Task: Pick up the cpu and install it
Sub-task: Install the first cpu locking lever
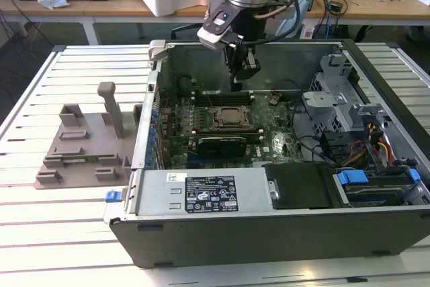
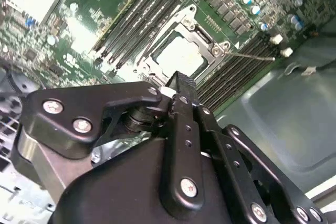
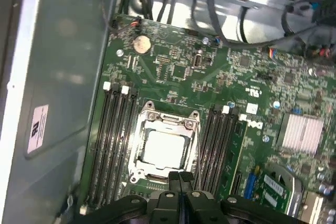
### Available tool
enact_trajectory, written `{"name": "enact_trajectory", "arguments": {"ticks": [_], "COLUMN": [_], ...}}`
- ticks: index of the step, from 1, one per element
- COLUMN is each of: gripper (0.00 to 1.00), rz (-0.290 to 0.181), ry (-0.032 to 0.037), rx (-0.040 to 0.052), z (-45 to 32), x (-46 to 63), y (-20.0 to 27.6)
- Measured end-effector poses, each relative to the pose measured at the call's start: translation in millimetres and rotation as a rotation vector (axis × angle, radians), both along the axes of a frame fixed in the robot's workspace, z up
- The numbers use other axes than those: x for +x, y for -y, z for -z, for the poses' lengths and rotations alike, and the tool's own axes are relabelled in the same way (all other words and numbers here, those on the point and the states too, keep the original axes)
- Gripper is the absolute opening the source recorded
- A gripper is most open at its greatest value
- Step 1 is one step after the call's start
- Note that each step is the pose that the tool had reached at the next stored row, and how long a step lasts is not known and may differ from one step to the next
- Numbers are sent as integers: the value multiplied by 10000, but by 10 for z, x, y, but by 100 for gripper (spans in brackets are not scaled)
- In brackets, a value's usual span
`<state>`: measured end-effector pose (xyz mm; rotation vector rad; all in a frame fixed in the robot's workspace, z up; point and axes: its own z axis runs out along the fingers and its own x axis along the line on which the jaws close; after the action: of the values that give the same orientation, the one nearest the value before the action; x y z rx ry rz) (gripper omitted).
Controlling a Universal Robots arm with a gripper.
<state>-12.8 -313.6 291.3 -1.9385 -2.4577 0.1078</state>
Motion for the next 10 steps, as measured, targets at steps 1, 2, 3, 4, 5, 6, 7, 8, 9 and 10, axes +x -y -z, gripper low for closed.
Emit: {"name": "enact_trajectory", "arguments": {"ticks": [1, 2, 3, 4, 5, 6, 7, 8, 9, 10], "gripper": [11, 11, 11, 11, 11, 11, 11, 11, 11, 11], "rz": [-638, -954, -1106, -1233, -1582, -1718, -1830, -2075, -2183, -2300], "ry": [0, 0, 0, 0, 0, 0, 0, 0, 0, 0], "rx": [0, 0, 1, 0, 1, 0, 0, 0, 0, 0], "z": [0, 0, 0, 0, 0, 0, 0, 0, 0, 0], "x": [0, 0, 0, 0, 0, 0, 0, 0, 0, 0], "y": [0, 0, 0, 0, 0, 0, 0, 0, 0, 0]}}
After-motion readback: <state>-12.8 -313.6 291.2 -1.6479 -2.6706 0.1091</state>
